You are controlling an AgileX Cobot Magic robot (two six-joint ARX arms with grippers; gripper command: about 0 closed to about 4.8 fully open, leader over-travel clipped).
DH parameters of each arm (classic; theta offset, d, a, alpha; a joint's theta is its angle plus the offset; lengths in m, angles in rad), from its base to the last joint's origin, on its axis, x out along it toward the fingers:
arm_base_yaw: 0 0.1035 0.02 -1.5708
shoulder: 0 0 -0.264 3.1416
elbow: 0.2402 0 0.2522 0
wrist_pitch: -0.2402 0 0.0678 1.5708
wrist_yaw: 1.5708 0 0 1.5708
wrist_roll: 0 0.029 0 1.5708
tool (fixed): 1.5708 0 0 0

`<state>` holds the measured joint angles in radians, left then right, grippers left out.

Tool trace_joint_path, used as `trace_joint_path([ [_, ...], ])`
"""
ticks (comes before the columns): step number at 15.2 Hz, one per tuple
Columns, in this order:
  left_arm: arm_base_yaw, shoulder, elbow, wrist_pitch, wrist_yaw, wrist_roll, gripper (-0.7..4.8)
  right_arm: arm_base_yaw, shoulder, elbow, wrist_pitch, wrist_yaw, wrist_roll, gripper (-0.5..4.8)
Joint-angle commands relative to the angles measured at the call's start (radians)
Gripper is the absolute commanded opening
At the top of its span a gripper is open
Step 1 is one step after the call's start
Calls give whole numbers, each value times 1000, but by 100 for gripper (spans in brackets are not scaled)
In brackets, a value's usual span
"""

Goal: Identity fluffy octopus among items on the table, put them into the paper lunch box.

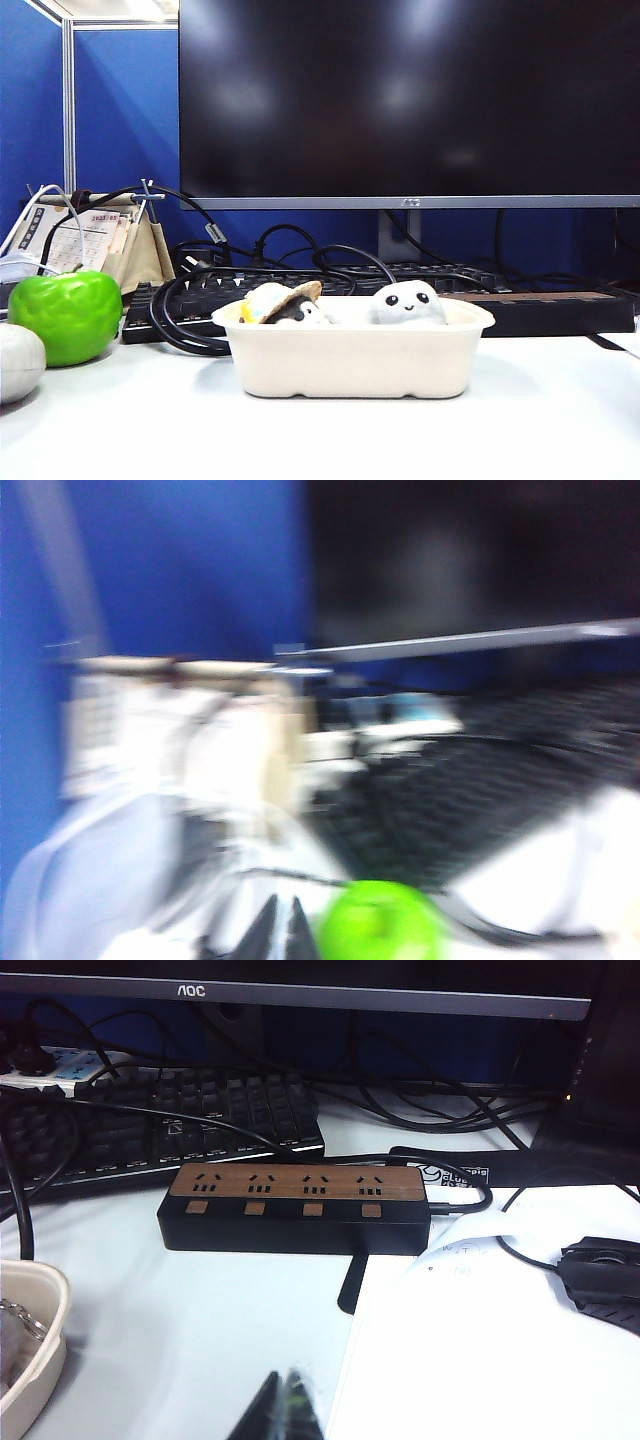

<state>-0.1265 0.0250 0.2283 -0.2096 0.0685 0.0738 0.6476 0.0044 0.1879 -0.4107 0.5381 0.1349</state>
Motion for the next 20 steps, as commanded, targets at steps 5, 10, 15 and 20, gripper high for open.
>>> trace_joint_path([
  [5,124,0,3,10,-3,-3,-5,0,-2,2,11,2,4,-1],
  [10,124,-2,-52,32,-4,31,-5,0,-2,2,11,2,4,-1],
  [15,123,-22,-158,177,-3,24,-5,0,-3,2,11,2,3,-1],
  [20,123,-22,-221,285,-1,20,-5,0,-3,2,11,2,3,-1],
])
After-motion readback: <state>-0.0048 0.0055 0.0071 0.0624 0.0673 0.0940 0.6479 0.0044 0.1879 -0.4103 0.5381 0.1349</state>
